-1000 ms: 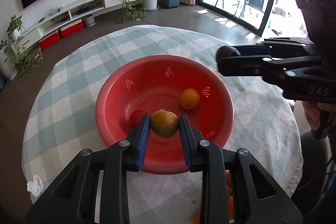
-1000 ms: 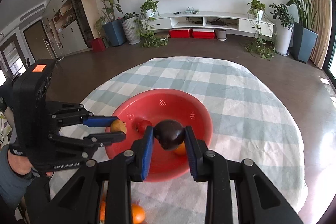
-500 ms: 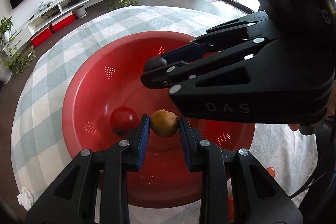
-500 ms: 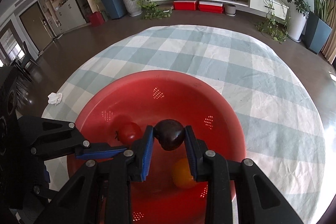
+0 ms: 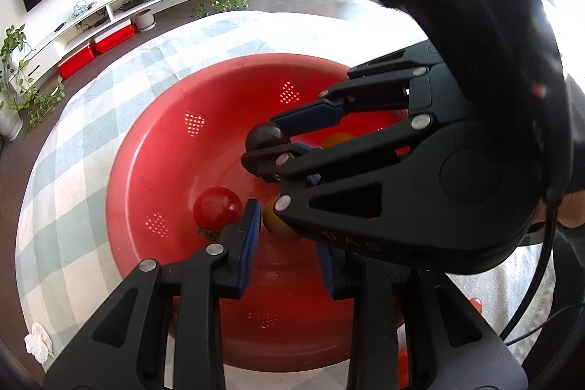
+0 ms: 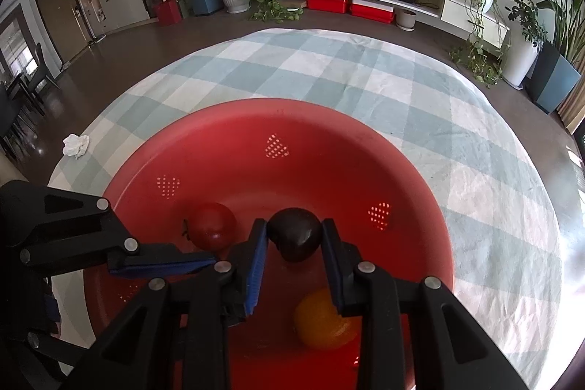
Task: Organize fruits
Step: 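Carry the yellow fruit and plum into the red bowl and open both tools, then withdraw both open tools from the bowl toward the remaining fruits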
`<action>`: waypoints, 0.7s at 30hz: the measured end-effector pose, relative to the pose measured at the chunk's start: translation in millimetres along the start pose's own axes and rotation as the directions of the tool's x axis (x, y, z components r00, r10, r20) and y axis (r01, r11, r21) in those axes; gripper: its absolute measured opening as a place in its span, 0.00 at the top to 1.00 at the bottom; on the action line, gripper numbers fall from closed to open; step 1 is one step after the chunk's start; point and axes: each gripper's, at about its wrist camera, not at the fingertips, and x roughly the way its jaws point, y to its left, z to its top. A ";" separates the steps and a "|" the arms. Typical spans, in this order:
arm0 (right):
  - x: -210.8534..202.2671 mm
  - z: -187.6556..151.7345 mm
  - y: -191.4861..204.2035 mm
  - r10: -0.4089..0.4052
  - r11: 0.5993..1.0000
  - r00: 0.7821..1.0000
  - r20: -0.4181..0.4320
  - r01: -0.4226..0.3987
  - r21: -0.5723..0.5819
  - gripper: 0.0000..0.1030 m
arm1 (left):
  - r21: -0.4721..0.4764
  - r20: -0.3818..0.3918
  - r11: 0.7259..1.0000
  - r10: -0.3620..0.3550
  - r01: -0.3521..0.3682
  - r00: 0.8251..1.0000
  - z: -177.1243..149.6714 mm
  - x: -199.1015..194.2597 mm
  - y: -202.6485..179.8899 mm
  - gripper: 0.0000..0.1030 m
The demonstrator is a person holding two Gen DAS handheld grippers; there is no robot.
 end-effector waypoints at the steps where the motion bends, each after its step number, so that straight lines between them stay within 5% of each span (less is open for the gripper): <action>1: 0.1 -0.1 0.3 -0.002 1.000 1.000 -0.001 0.002 -0.002 0.68 | 0.004 0.003 1.000 0.006 -0.006 1.000 0.0 0.2 0.3 0.71; 2: 0.0 0.0 0.6 -0.003 1.000 1.000 -0.001 0.003 -0.003 0.68 | 0.003 0.007 1.000 0.011 -0.011 1.000 0.2 0.2 1.0 0.68; 5: -1.5 0.6 0.0 -0.007 1.000 1.000 0.002 0.007 0.001 0.65 | -0.007 0.026 1.000 0.026 -0.026 0.999 -0.9 -3.3 1.6 0.37; 9: -9.9 2.6 0.0 -0.001 1.000 1.000 0.024 0.001 0.022 0.46 | -0.021 0.030 0.999 0.040 -0.039 0.999 -2.0 -9.3 0.0 0.35; 14: -35.9 4.1 5.1 0.010 0.999 0.997 0.071 -0.012 0.034 0.46 | -0.044 0.067 0.998 0.046 -0.043 0.997 -5.2 -31.9 1.0 0.33; 21: -112.5 -36.7 7.2 0.007 0.994 0.972 0.233 -0.032 0.101 0.33 | -0.063 0.189 0.998 0.017 -0.006 0.982 -40.7 -84.5 -9.1 0.13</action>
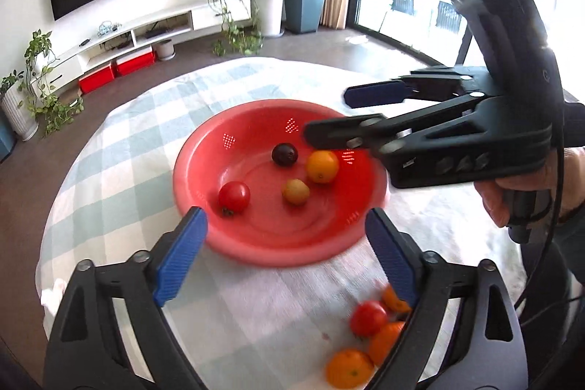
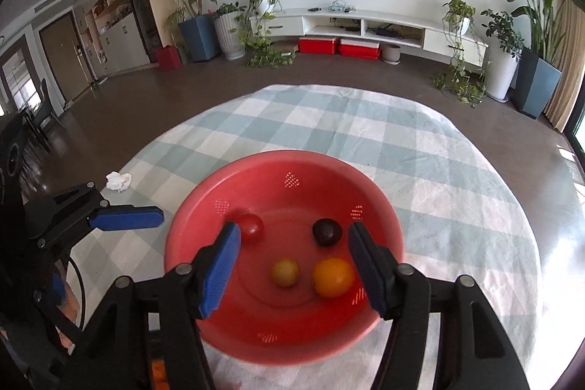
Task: Organize fruits
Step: 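Withdraw both open tools from the bowl toward the remaining fruits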
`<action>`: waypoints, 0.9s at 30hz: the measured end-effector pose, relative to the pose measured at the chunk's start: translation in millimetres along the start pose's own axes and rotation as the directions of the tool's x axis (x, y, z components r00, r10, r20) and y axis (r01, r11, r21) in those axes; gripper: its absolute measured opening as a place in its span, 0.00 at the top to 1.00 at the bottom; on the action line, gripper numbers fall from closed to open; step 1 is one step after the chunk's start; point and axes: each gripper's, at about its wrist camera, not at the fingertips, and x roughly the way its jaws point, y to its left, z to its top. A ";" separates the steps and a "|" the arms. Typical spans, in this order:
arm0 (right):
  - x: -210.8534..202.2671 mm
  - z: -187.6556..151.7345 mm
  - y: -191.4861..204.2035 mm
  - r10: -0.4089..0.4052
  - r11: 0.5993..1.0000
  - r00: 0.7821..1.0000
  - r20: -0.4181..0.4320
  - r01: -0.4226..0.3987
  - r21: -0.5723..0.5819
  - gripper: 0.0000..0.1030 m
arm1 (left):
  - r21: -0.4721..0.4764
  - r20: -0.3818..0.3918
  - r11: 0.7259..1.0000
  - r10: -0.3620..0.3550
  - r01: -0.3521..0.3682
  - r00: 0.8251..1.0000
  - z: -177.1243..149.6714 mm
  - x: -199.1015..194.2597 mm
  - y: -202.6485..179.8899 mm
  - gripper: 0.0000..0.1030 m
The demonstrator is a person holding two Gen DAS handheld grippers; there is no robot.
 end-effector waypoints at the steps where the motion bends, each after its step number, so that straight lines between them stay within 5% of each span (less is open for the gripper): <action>1: -14.8 -10.2 0.1 0.021 1.000 0.999 0.029 -0.021 0.021 0.30 | -0.010 0.015 1.000 -0.010 0.010 1.000 -5.0 -8.3 0.2 0.13; 6: -65.3 -68.5 12.5 0.046 0.996 0.991 0.123 -0.055 0.068 0.23 | -0.123 0.092 0.992 -0.021 0.032 0.996 -43.5 -46.8 2.7 0.04; 13: -87.3 -132.9 37.7 0.051 0.989 0.992 0.114 -0.066 0.131 0.23 | -0.255 0.128 0.964 -0.044 0.076 0.991 -101.6 -84.6 -19.9 0.00; 17: -89.4 -145.3 52.2 0.045 0.993 0.994 0.098 -0.055 0.106 0.23 | -0.194 0.200 0.979 -0.021 0.061 0.979 -133.3 -116.1 -52.9 0.00; 27: -75.1 -147.9 83.8 0.019 1.000 0.999 0.038 -0.018 -0.024 0.23 | -0.215 0.127 0.977 0.040 -0.011 0.991 -154.9 -139.4 -71.8 0.00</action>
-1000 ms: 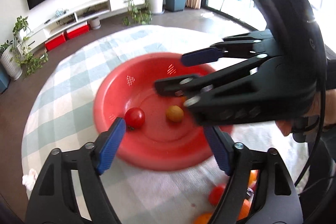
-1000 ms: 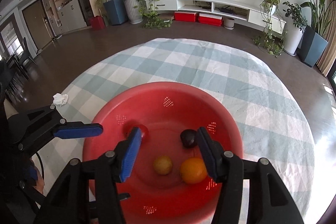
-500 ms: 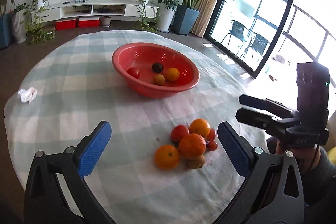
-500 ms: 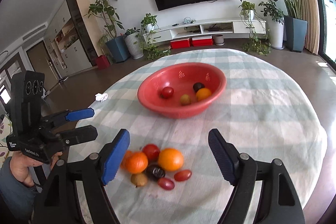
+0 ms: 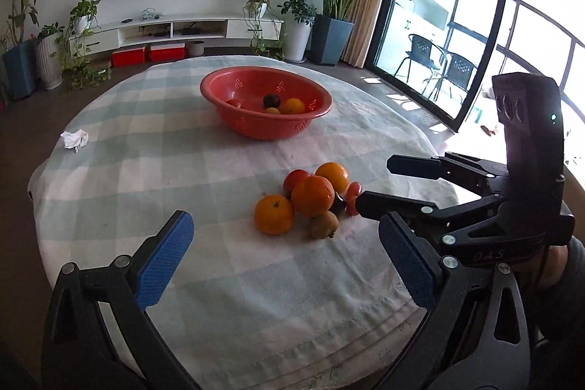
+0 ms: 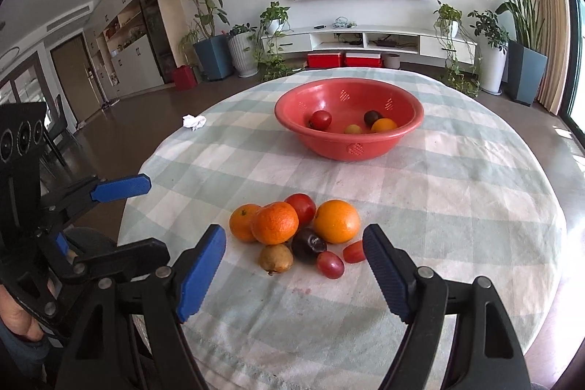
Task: Organize fruits
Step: 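Withdraw both open tools from the bowl toward the remaining fruits, then lower the right tool onto the large orange and close it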
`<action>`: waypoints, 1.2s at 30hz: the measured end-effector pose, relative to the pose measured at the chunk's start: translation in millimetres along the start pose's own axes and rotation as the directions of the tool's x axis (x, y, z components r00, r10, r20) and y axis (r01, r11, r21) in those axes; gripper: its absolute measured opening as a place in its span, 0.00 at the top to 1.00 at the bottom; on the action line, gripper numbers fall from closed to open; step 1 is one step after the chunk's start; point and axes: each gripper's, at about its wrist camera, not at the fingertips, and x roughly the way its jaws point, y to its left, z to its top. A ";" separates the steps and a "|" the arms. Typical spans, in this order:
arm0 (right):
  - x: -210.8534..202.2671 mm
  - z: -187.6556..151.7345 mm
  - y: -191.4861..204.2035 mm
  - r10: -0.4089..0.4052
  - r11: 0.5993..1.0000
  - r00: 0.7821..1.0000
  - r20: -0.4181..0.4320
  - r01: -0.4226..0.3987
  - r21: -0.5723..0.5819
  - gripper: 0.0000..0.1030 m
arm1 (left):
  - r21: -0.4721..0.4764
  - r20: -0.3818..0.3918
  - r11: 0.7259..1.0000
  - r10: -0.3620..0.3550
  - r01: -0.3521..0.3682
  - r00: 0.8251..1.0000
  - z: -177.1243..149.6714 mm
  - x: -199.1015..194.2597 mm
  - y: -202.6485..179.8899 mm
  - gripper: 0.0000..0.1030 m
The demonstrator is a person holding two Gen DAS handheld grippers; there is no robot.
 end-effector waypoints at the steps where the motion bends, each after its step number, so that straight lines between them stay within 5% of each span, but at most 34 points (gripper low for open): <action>1: 3.7 1.0 3.2 -0.007 1.000 1.000 -0.005 0.007 -0.017 0.23 | -0.013 -0.001 1.000 -0.003 0.003 1.000 0.8 -2.0 3.8 0.00; 6: 20.9 10.1 12.6 -0.014 0.998 1.000 -0.028 0.012 -0.064 0.23 | -0.039 0.001 0.999 -0.009 0.009 1.000 2.5 -7.4 20.3 0.00; 13: 42.5 13.2 21.7 -0.023 0.991 0.997 -0.078 0.013 -0.132 0.39 | -0.042 0.002 0.999 -0.027 0.027 1.000 2.0 -10.3 27.9 0.00; 28: 58.5 8.8 30.7 -0.038 0.962 0.990 -0.136 0.000 -0.272 0.54 | -0.050 -0.017 0.997 -0.056 0.055 0.998 -2.2 -1.8 28.8 0.00; 36: 57.7 9.2 24.5 -0.027 0.966 0.990 -0.137 -0.009 -0.258 0.59 | -0.040 -0.040 0.998 -0.053 0.051 0.998 -3.0 4.6 26.5 0.00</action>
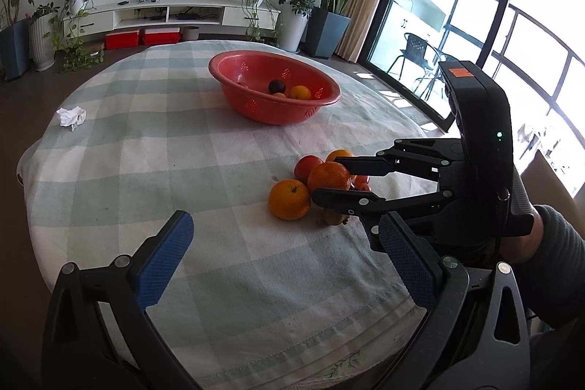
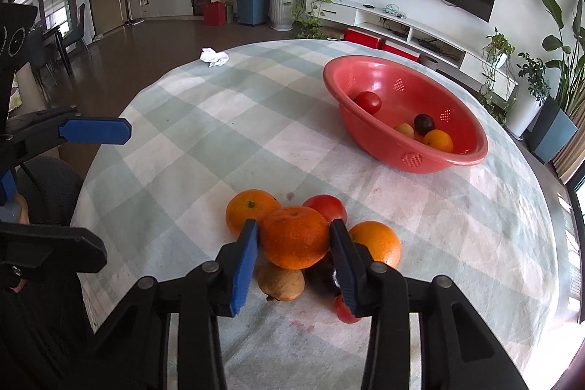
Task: Organize fruits
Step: 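Lower the right tool onto the large orange and close it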
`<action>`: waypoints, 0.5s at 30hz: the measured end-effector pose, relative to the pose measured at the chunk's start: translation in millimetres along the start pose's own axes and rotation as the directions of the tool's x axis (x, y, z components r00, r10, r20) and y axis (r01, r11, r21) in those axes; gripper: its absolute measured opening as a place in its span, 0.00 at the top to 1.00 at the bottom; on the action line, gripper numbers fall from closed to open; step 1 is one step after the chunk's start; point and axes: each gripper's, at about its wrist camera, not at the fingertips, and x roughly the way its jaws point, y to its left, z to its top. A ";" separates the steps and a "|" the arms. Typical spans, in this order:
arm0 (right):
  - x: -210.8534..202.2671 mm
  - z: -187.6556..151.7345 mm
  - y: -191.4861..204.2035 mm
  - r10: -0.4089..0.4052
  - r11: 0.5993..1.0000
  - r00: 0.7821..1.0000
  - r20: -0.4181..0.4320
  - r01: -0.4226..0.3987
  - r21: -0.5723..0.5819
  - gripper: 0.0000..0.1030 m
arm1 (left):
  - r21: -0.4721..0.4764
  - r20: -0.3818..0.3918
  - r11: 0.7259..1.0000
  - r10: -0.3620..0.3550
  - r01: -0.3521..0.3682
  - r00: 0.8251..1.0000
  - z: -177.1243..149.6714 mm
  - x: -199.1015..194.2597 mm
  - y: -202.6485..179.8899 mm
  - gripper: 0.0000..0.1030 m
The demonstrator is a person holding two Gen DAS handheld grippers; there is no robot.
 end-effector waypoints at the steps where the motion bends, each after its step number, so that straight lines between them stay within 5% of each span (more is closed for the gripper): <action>1: -2.0 -0.1 -1.7 0.006 1.000 1.000 0.006 -0.006 0.011 0.59 | 0.005 -0.004 1.000 0.001 -0.001 1.000 0.6 0.9 -0.4 0.00; 9: -37.8 -7.7 -32.5 0.014 0.987 0.994 0.112 -0.032 0.157 0.59 | 0.118 -0.067 0.992 0.045 -0.037 0.997 25.3 21.7 -1.7 0.00; 15: -60.8 -22.2 -56.5 0.025 0.965 0.982 0.189 -0.073 0.251 0.59 | 0.302 -0.220 0.951 0.004 0.064 0.976 42.8 66.7 -13.8 0.00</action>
